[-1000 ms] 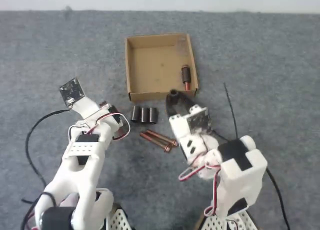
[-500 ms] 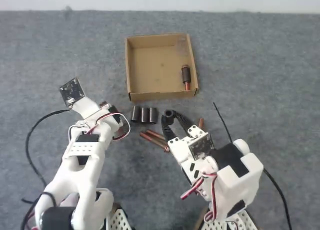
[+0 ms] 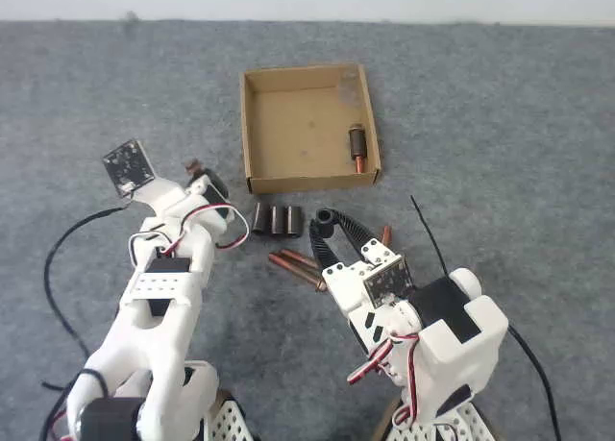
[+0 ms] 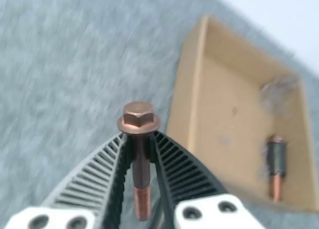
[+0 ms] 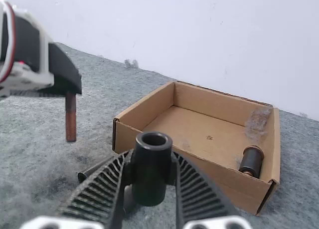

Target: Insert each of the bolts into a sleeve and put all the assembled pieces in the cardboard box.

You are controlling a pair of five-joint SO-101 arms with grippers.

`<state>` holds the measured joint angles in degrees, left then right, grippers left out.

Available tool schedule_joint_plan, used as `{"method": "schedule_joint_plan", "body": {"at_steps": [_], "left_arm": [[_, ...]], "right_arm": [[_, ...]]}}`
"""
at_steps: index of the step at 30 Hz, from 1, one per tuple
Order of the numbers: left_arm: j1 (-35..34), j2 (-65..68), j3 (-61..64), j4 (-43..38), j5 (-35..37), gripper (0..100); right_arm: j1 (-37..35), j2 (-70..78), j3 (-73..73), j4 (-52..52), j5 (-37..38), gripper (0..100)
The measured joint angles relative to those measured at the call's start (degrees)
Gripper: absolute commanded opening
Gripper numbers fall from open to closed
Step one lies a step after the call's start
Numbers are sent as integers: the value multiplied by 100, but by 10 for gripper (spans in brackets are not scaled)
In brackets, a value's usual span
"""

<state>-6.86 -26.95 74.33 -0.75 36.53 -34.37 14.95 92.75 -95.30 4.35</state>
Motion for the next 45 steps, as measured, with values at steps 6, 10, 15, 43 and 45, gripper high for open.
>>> {"method": "schedule_joint_plan", "body": {"at_steps": [6, 10, 15, 43, 45], "left_arm": [[0, 0, 0, -985, 0, 12], [290, 0, -9, -1055, -202, 12], [809, 0, -264, -949, -993, 12], [1116, -3218, 79, 1626, -633, 11], [1134, -3226, 185, 1618, -633, 11]], "right_arm": [[0, 0, 0, 0, 0, 7], [0, 0, 0, 35, 0, 7], [-9, -9, 0, 316, 0, 7], [-835, -9, -730, 1670, 0, 7], [-932, 0, -809, 1679, 0, 7]]}}
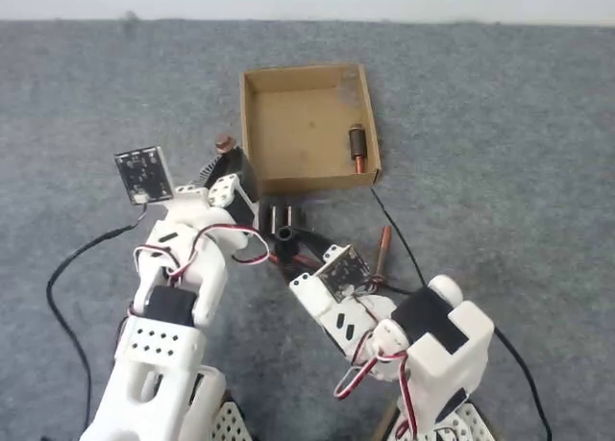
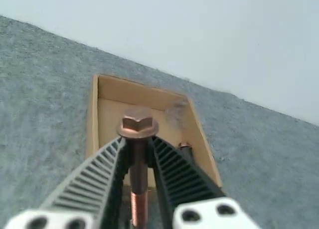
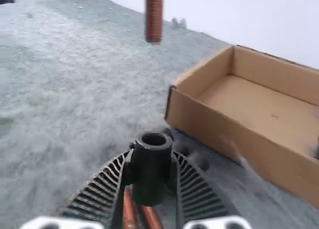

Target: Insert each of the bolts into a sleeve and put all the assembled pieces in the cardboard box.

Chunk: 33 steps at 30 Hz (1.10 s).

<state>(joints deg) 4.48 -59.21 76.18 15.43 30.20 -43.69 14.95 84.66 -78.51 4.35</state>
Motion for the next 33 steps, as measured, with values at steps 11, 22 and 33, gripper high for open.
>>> {"method": "schedule_joint_plan", "body": {"at_steps": [11, 22, 33], "left_arm": [[18, 0, 598, -818, 0, 11], [18, -26, 774, -826, -299, 11], [114, -35, 914, -826, -457, 10]], "right_arm": [[-35, 0, -686, 993, 0, 7], [-44, 0, -695, 1011, 0, 7], [-44, 0, -800, 1029, 0, 7]]}}
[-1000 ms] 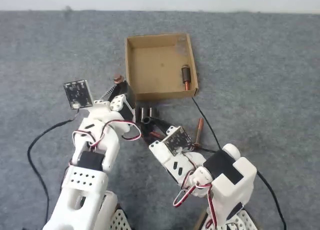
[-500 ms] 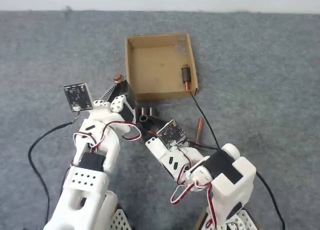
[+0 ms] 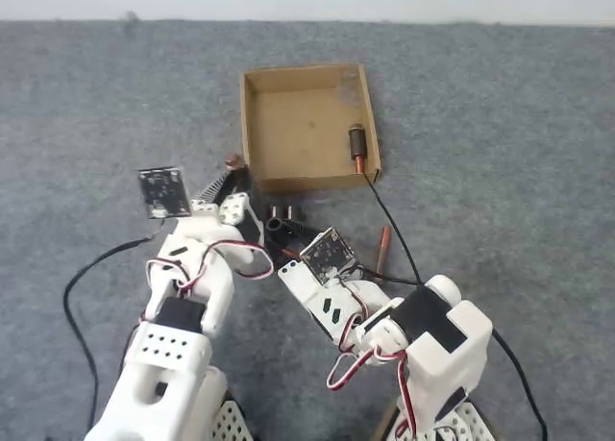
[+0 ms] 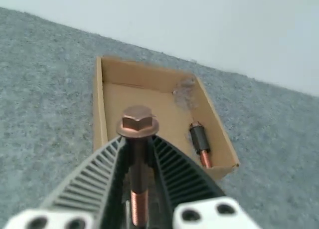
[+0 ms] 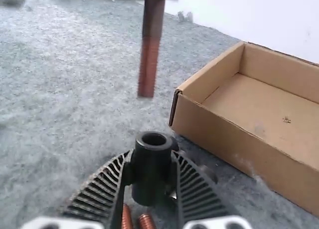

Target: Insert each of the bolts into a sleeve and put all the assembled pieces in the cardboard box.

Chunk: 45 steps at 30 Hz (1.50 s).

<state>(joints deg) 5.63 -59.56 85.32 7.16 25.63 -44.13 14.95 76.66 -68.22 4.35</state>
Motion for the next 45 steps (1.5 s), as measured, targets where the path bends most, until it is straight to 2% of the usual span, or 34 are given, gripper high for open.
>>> {"method": "schedule_joint_plan", "body": {"at_steps": [6, 17, 24, 27, 36, 45], "left_arm": [[255, 0, 193, 0, -747, 10], [290, 0, 202, -35, -844, 10], [299, -26, 686, -1284, -932, 10], [299, -26, 738, -1495, -1002, 10], [782, -26, 738, -1538, -1002, 10], [1160, -26, 730, -1213, -1002, 10]], "right_arm": [[0, 0, 0, 334, 0, 7], [9, 0, 0, 431, 0, 6], [9, 0, 0, 431, 316, 6], [9, 0, 0, 431, 369, 6], [35, -510, 598, 431, 369, 6], [273, -932, 949, 431, 369, 6]]}}
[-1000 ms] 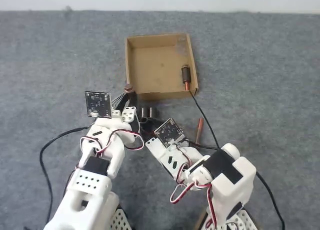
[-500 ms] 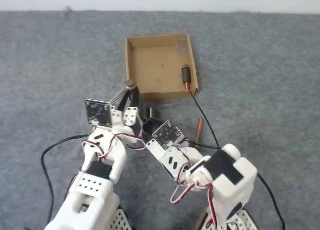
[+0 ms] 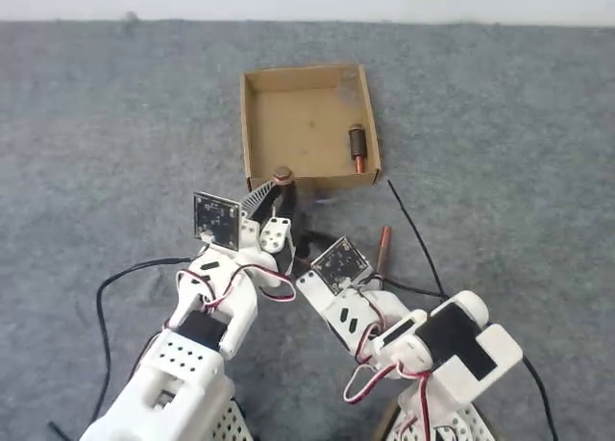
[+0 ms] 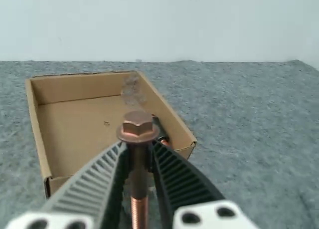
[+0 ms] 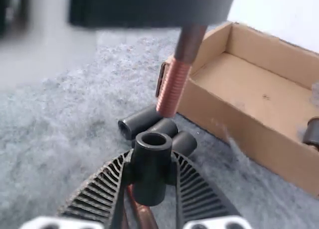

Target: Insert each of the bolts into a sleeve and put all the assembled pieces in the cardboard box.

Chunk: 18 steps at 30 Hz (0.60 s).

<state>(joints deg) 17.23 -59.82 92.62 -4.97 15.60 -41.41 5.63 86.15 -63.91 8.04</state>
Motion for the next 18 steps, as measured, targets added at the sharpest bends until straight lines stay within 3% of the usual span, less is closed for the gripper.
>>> {"method": "schedule_joint_plan", "body": {"at_steps": [18], "left_arm": [[26, 0, 0, 0, -53, 10]], "right_arm": [[0, 0, 9, 0, 18, 6]]}}
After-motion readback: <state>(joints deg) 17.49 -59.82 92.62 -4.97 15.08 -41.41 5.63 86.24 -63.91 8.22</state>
